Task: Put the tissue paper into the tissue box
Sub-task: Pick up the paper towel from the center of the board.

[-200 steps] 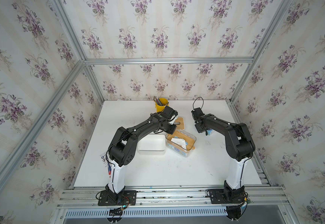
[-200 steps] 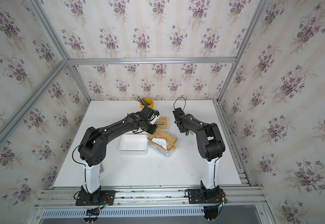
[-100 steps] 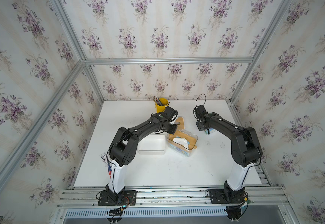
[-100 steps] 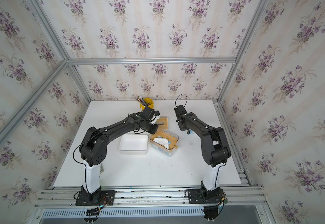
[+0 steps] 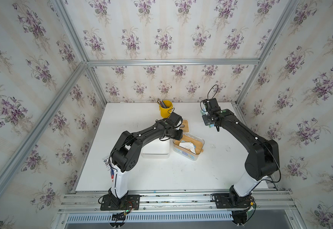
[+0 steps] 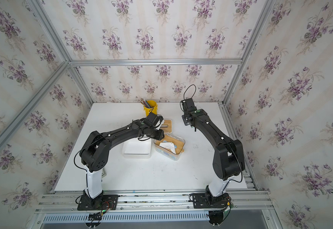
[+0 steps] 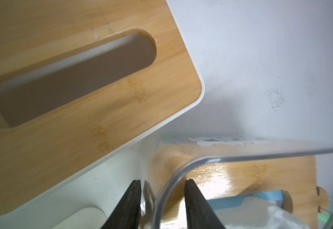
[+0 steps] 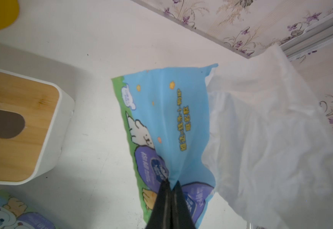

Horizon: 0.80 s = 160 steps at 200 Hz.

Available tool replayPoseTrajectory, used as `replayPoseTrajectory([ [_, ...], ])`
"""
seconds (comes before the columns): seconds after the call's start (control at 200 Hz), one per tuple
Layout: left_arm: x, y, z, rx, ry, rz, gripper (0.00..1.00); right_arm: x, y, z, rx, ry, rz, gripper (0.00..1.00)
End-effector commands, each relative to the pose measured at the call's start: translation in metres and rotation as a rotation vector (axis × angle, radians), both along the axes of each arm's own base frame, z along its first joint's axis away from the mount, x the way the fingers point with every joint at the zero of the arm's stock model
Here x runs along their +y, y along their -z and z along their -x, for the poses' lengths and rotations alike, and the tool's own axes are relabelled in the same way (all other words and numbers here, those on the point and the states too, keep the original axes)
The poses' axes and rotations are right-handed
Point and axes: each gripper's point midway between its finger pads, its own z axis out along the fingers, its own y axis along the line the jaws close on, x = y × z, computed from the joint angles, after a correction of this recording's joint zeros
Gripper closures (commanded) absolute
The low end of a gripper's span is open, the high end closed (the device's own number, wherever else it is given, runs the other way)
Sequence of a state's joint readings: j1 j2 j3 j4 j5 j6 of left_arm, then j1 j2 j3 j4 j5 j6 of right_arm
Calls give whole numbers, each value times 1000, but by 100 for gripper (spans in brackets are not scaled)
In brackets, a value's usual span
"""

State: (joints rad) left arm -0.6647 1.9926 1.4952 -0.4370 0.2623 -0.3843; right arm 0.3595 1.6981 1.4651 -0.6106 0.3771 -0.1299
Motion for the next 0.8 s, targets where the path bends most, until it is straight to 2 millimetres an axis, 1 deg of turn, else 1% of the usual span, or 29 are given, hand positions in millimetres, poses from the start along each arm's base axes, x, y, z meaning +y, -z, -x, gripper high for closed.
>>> replayPoseTrajectory([
  [0.0, -26, -17, 11, 60, 33, 171, 55, 11, -18, 1, -26, -36, -33, 100],
  [0.06, -36, -22, 18, 90, 50, 237, 55, 14, -27, 1, -38, -43, -39, 100],
  [0.105, -41, -22, 23, 115, 54, 273, 54, 15, -32, 1, -45, -46, -41, 100],
  [0.215, -54, -23, 31, 157, 64, 357, 53, 20, -40, 0, -49, -57, -50, 100],
  [0.255, -58, -24, 34, 172, 72, 384, 51, 22, -41, 0, -51, -64, -55, 100],
  [0.32, -60, -26, 37, 186, 79, 406, 47, 27, -44, 0, -55, -73, -61, 100],
  [0.38, -55, -29, 37, 172, 78, 396, 46, 30, -45, 0, -56, -81, -65, 100],
  [0.41, -50, -33, 35, 159, 76, 390, 45, 32, -46, 1, -57, -87, -66, 100],
  [0.43, -47, -35, 35, 150, 74, 386, 41, 34, -47, 2, -59, -92, -67, 100],
  [0.525, -26, -48, 31, 109, 60, 368, 34, 46, -52, 7, -70, -126, -75, 100],
  [0.584, -10, -56, 31, 80, 53, 353, 31, 56, -57, 11, -81, -156, -77, 100],
  [0.639, 8, -59, 31, 57, 34, 320, 29, 64, -61, 15, -90, -178, -75, 100],
  [0.729, 45, -64, 26, 21, -31, 283, 27, 82, -68, 24, -106, -232, -79, 100],
  [0.759, 58, -66, 25, 12, -57, 279, 27, 84, -70, 25, -109, -239, -82, 100],
  [0.774, 65, -66, 24, 8, -71, 277, 28, 98, -71, 32, -109, -275, -86, 100],
  [0.794, 74, -68, 22, -2, -88, 275, 28, 106, -72, 35, -113, -297, -90, 100],
])
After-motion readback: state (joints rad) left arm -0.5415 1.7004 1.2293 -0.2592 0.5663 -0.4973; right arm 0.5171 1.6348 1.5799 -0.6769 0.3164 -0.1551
